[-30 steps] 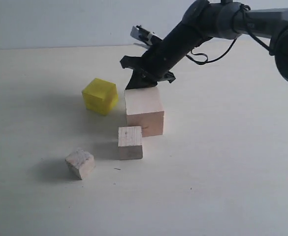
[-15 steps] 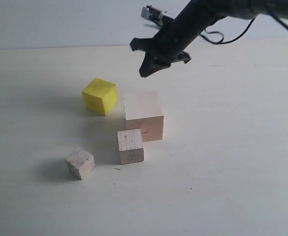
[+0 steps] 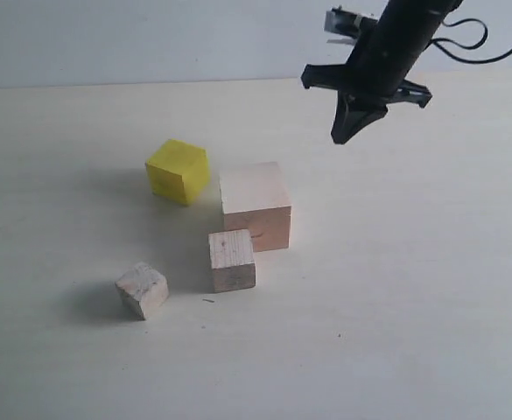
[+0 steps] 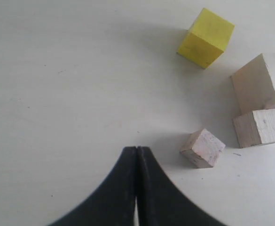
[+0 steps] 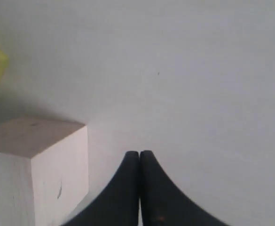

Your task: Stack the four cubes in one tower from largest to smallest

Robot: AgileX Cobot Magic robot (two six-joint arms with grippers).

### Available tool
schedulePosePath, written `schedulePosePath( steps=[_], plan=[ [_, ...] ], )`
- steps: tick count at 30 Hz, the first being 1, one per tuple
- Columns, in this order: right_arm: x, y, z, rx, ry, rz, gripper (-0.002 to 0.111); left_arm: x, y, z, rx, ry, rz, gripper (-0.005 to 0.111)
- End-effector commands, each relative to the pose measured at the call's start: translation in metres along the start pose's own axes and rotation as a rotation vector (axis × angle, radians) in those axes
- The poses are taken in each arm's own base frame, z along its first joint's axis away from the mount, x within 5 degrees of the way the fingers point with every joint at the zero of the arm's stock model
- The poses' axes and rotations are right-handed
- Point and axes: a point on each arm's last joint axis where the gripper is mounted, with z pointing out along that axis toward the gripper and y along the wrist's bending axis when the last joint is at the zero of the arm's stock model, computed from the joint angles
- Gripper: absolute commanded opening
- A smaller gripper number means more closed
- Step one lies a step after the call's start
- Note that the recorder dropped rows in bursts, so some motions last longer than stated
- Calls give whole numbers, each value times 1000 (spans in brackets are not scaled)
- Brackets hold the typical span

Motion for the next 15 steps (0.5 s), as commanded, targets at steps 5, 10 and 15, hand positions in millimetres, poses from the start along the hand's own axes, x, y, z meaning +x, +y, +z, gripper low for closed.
schedulePosePath(
  steps=[5,10,15],
  plan=[
    [25,26,33,-15,115,-25,0,-1,-2,0,12,-6,7,0],
    [33,45,39,-85,156,-23,0,-1,-2,0,12,-10,7,0],
    [35,57,42,-123,163,-35,0,-2,-2,0,17,-25,3,0]
  ],
)
